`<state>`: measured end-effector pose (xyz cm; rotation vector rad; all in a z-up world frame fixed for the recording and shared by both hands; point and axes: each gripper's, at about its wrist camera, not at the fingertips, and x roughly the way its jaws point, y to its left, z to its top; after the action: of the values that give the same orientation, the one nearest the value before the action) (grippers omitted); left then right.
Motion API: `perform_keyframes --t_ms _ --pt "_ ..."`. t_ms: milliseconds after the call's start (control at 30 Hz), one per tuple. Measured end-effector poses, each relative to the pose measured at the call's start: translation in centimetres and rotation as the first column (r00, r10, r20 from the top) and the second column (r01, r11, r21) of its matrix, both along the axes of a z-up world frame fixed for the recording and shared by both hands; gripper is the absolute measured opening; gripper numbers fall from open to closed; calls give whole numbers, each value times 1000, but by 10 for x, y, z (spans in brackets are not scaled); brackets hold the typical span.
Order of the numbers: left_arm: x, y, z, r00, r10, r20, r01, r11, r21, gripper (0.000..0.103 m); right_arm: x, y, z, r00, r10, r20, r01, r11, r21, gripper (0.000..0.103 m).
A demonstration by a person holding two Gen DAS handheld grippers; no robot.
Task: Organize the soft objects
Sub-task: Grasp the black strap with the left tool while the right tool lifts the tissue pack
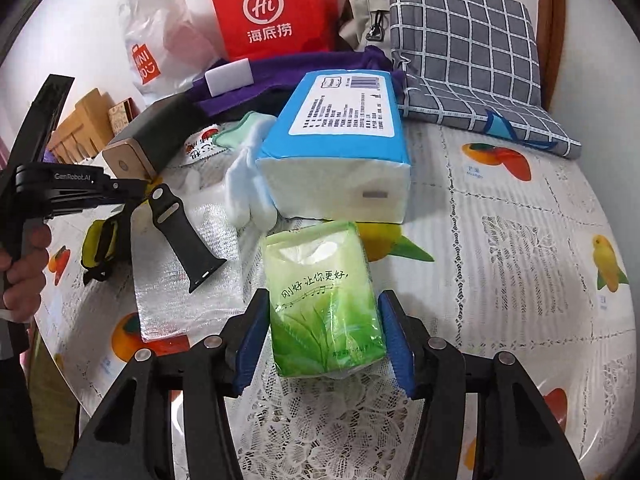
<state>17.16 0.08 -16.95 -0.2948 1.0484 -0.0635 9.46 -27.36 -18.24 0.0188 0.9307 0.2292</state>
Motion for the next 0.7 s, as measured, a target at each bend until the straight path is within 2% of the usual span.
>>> perform_keyframes --t_ms 200,467,600,700 --pt "-15 32 12 998 63 19 -62 998 -32 7 1 -4 -2 1000 -4 -1 4 1000 19 55" --pt "-39 88 23 981 192 39 -189 979 -77 7 -1 -1 -5 1000 7 1 -7 1000 -17 57" --pt "-44 111 28 968 247 44 -244 967 -73 7 0 -1 -5 1000 4 -2 -4 1000 -7 58" --pt "-38 115 20 968 250 -19 -250 968 -19 7 -1 -1 -5 1000 6 -3 -6 1000 -12 58"
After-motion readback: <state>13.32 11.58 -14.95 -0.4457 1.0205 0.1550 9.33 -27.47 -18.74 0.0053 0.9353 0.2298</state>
